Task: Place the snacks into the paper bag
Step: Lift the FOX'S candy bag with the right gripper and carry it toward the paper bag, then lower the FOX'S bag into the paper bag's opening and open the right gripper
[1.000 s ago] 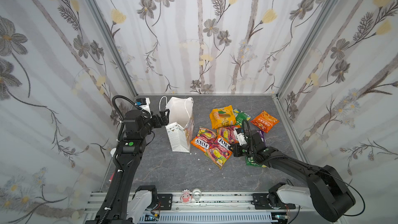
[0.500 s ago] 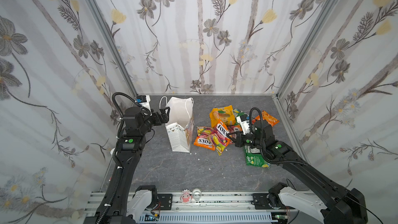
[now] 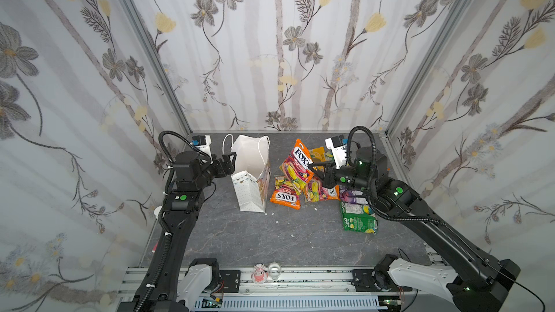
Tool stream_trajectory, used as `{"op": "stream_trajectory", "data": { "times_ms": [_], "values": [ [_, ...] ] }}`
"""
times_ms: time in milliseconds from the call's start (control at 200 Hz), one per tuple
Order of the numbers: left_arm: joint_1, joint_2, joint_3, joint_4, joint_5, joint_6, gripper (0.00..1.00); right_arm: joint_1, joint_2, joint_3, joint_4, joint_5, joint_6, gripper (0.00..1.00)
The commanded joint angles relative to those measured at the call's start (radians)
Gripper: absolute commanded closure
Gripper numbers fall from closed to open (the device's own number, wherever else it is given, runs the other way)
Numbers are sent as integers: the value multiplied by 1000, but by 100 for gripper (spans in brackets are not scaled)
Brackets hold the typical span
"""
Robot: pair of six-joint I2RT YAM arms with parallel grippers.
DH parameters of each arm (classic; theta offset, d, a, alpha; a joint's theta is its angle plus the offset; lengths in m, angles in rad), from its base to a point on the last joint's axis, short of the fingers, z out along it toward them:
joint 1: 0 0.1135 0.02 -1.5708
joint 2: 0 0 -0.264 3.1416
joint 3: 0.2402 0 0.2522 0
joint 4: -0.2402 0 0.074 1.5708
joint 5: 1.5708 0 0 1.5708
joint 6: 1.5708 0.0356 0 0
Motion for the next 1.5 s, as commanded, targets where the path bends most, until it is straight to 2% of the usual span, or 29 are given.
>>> {"op": "stream_trajectory", "data": {
  "times_ms": [0,275,335,589,774,1039,1339,1494],
  "values": [
    [1,-6,-1,16,6,8,13,30,34,92,-15,111,-30,100],
    [1,-3,-8,15,6,7,13,127,167,386,-63,263,-66,100],
    [1,-2,-8,17,8,5,13,187,208,450,-78,298,-79,100],
    [1,-2,-11,27,21,-7,13,335,384,722,-133,545,-148,100],
    [1,-3,-19,36,34,-5,15,405,449,757,-74,619,-188,100],
    [1,4,-18,33,42,-7,22,483,582,854,-76,796,-213,100],
    [1,10,-18,32,44,-10,24,516,689,933,-100,869,-209,100],
    [1,30,-13,18,45,-9,24,529,718,933,-98,947,-204,100]
  ]
}}
